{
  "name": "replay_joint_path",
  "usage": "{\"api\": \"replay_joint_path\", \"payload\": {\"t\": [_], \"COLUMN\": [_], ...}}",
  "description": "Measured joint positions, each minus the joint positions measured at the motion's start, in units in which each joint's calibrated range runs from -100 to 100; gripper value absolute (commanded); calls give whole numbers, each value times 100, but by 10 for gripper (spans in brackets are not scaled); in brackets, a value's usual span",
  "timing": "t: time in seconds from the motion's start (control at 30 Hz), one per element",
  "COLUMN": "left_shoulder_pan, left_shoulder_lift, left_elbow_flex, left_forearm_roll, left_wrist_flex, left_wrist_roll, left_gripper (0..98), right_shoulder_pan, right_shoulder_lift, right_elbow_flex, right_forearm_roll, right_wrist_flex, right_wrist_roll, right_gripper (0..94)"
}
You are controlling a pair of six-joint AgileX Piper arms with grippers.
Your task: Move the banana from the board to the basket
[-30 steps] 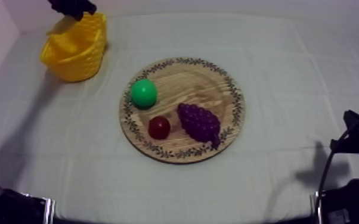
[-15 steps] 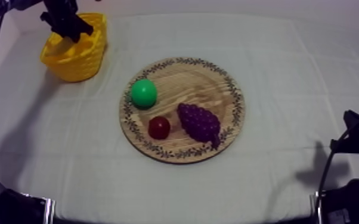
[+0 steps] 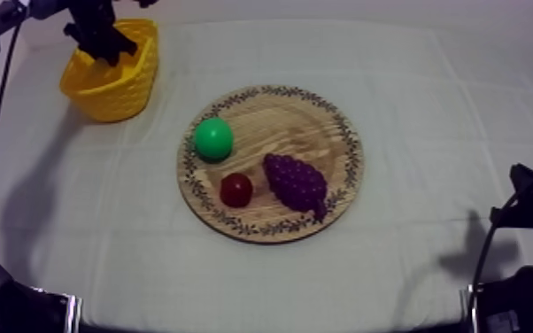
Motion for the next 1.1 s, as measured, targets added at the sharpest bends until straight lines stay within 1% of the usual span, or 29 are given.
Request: {"api": "replay_joint_path", "payload": {"t": [0.13, 0.27, 0.33, 0.4, 0.47, 0.5, 0.53, 0.57, 0.6, 0.63, 0.7, 0.77, 0.87, 1.1], "left_shoulder_pan": [-8, -8, -8, 0, 18, 23, 31, 35, 39, 39, 43, 47, 47, 47], "left_shoulder_lift": [96, 112, 119, 119, 89, 70, 48, 4, -48, -106, -242, -417, -750, -2026], "left_elbow_flex": [-72, -174, -206, -222, -190, -156, -114, -56, 9, 83, 248, 438, 818, 2058], "left_forearm_roll": [36, 115, 155, 197, 221, 226, 226, 234, 235, 240, 254, 288, 365, 614], "left_wrist_flex": [-70, -83, -96, -97, -141, -166, -216, -262, -301, -342, -460, -539, -688, -1512], "left_wrist_roll": [-114, -222, -255, -286, -297, -292, -282, -263, -243, -238, -235, -235, -179, -36], "left_gripper": [452, 504, 510, 495, 462, 425, 356, 252, 177, 124, 61, 30, 10, 1], "right_shoulder_pan": [0, 0, 0, 0, 0, 0, 0, 0, 0, 0, 0, 0, 0, 0], "right_shoulder_lift": [0, 0, 0, 0, 0, 0, 0, 0, 0, 0, 0, 0, 0, 0], "right_elbow_flex": [0, 0, 0, 0, 0, 0, 0, 0, 0, 0, 0, 0, 0, 0], "right_forearm_roll": [0, 0, 0, 0, 0, 0, 0, 0, 0, 0, 0, 0, 0, 0], "right_wrist_flex": [0, 0, 0, 0, 0, 0, 0, 0, 0, 0, 0, 0, 0, 0], "right_wrist_roll": [0, 0, 0, 0, -5, -20, -17, -5, 3, 2, 2, 2, 2, 2], "right_gripper": [4, 4, 4, 4, 4, 4, 4, 4, 4, 4, 4, 4, 4, 4]}}
